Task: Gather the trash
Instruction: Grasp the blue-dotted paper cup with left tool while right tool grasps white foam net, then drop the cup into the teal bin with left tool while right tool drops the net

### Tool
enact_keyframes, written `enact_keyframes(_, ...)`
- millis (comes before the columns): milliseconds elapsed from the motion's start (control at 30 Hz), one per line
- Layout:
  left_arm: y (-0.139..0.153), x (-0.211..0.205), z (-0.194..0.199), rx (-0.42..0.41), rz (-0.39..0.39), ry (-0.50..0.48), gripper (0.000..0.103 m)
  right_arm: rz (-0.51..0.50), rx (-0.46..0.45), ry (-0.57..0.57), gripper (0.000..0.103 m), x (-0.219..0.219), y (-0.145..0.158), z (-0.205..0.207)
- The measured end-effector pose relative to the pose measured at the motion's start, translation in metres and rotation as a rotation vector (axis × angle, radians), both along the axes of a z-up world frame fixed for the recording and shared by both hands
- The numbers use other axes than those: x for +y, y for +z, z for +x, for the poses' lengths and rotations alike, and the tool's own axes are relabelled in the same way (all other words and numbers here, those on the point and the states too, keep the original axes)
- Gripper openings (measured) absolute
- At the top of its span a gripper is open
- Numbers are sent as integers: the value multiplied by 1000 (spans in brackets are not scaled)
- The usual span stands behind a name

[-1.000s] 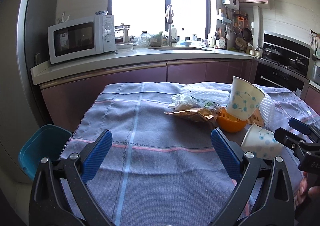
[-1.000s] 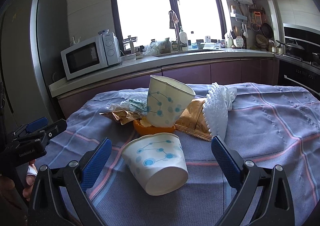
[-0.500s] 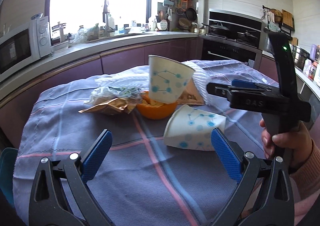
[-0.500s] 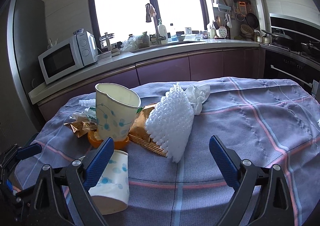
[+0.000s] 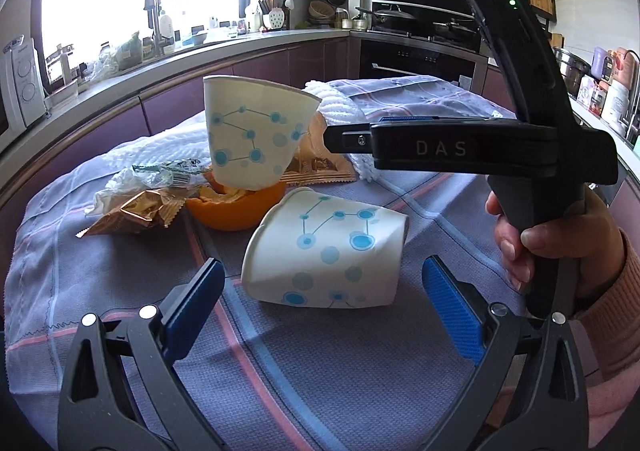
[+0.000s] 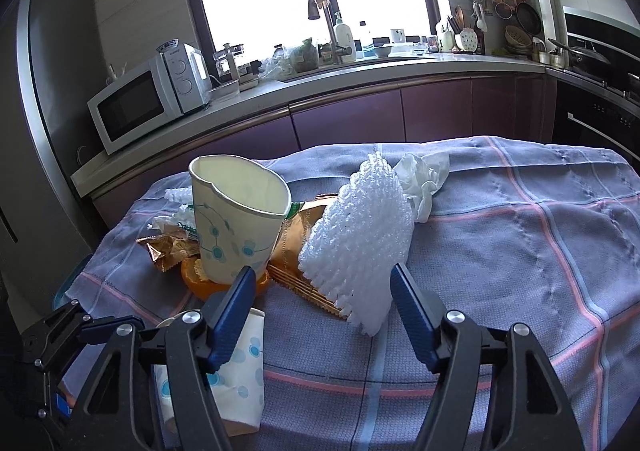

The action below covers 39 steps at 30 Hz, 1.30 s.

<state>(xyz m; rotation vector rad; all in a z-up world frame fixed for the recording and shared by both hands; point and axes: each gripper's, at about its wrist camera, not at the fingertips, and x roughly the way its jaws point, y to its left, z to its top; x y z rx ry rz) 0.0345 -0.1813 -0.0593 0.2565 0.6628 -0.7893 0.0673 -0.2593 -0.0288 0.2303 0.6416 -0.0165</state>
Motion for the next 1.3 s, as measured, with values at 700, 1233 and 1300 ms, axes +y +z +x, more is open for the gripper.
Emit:
enact_keyframes(700,30,67,-11,-16,-118,83,79,1,-117,-38,10,-11,31,-28)
enact_keyframes(1233,75,214,-24,-136,-166,373,79,-66,-283,323,10,109,90,-52)
enact_keyframes(1300,78,238,-23,-146,-162,428,79,-72,-279,398,10,136,90,-45)
